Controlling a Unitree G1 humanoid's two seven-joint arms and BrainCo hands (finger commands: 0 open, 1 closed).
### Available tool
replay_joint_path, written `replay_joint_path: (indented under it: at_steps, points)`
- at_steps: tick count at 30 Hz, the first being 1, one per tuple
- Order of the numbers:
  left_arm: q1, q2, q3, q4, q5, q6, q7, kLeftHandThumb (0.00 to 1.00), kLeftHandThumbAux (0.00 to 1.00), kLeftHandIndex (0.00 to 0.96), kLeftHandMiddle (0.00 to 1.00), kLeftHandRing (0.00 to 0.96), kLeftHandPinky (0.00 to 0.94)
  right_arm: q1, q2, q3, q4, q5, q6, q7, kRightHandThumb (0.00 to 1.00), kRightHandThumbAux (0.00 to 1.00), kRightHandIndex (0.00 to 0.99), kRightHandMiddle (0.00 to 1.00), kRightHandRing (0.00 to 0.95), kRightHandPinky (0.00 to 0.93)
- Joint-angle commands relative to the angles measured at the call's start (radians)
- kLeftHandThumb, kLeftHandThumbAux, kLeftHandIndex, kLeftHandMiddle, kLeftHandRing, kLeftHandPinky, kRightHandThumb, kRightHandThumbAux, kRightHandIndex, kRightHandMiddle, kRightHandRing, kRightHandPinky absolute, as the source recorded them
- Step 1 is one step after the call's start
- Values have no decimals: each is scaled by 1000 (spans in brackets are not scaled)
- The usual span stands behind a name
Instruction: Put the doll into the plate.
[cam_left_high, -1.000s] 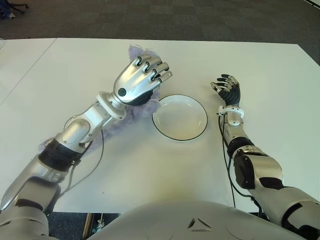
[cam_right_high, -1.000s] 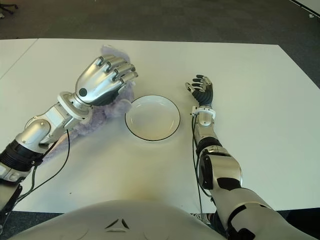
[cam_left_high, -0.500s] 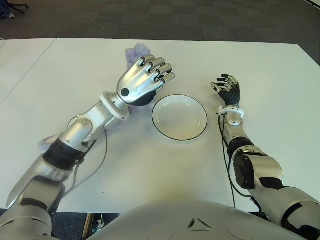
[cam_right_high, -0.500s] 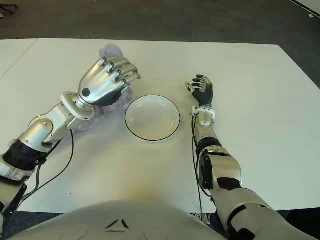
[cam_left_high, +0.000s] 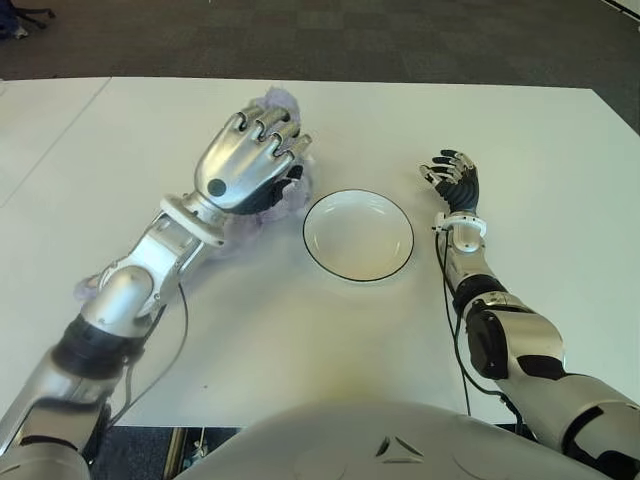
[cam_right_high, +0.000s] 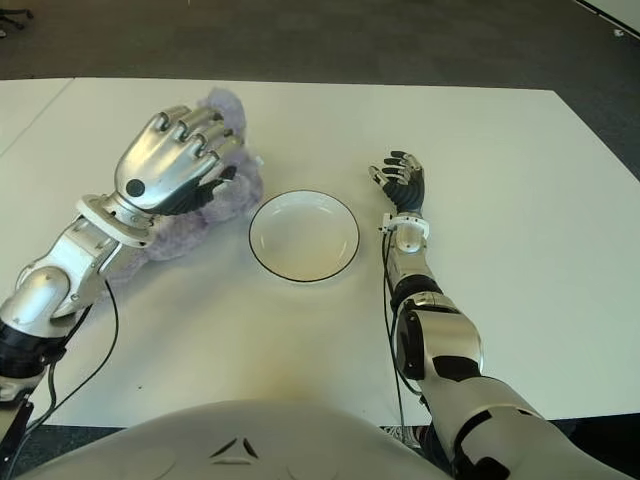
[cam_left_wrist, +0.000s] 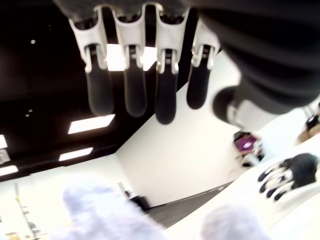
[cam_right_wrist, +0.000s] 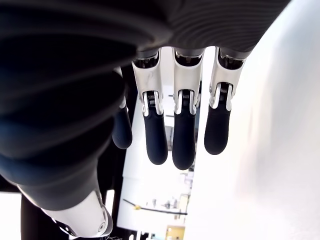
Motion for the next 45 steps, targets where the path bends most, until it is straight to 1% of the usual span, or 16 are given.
replay_joint_path:
  at_steps: [1, 2, 4, 5, 7, 9, 12, 14, 18, 21, 23, 28, 33, 36, 42, 45]
  points:
    - [117, 6, 135, -91, -20, 62, -80, 38, 351, 0, 0, 0, 0, 229, 91, 12, 145, -9, 107, 10, 249, 810, 264, 345, 366, 359]
    - [132, -4, 148, -100, -33, 70, -87, 34, 351, 0, 0, 0, 0, 230, 91, 13, 145, -9, 106, 10, 250, 810, 264, 345, 366, 360]
    - [195, -49, 198, -109, -95, 109, -98, 16, 343, 0, 0, 0, 0, 231, 90, 13, 145, -10, 105, 12, 251, 809, 263, 345, 366, 361]
    - [210, -60, 211, -112, -109, 117, -102, 13, 342, 0, 0, 0, 0, 231, 90, 14, 145, -10, 105, 13, 252, 808, 263, 345, 366, 361]
    - [262, -77, 239, -84, -130, 118, -58, 6, 337, 0, 0, 0, 0, 231, 90, 14, 144, -10, 103, 13, 255, 808, 266, 345, 366, 361]
    - [294, -92, 257, -67, -146, 116, -30, 0, 326, 0, 0, 0, 0, 231, 89, 14, 144, -10, 103, 13, 253, 808, 267, 345, 365, 359]
    - [300, -111, 269, -80, -168, 121, -45, 0, 310, 0, 0, 0, 0, 231, 86, 16, 144, -12, 103, 13, 238, 810, 266, 344, 362, 349]
    - [310, -125, 275, -94, -191, 133, -78, 0, 297, 0, 0, 0, 0, 232, 84, 18, 145, -15, 105, 11, 225, 809, 264, 342, 359, 348]
    - [334, -136, 282, -105, -202, 145, -108, 0, 284, 0, 0, 0, 0, 232, 82, 18, 145, -15, 106, 13, 218, 810, 262, 341, 357, 350]
    - [387, -145, 272, -101, -186, 151, -111, 15, 279, 0, 0, 0, 0, 231, 80, 17, 145, -13, 107, 16, 218, 809, 261, 340, 356, 347]
    - [405, -150, 268, -103, -176, 153, -114, 26, 280, 0, 0, 0, 0, 230, 78, 16, 145, -13, 107, 18, 218, 807, 260, 338, 353, 342]
    - [426, -161, 252, -121, -163, 161, -147, 69, 304, 0, 0, 0, 0, 229, 75, 15, 145, -12, 111, 23, 215, 805, 257, 337, 350, 342]
    - [443, -192, 215, -135, -145, 178, -192, 101, 320, 0, 0, 0, 0, 229, 70, 18, 145, -16, 110, 19, 206, 804, 260, 338, 349, 337]
    - [442, -207, 192, -127, -138, 185, -207, 95, 328, 0, 0, 0, 0, 229, 68, 20, 145, -19, 108, 16, 200, 801, 264, 338, 350, 340]
    - [410, -220, 155, -95, -183, 174, -258, 71, 329, 0, 0, 0, 0, 228, 67, 18, 145, -16, 107, 21, 206, 798, 264, 338, 353, 353]
    - [402, -223, 149, -88, -194, 171, -270, 68, 329, 0, 0, 0, 0, 228, 67, 16, 145, -14, 105, 22, 222, 797, 266, 340, 355, 357]
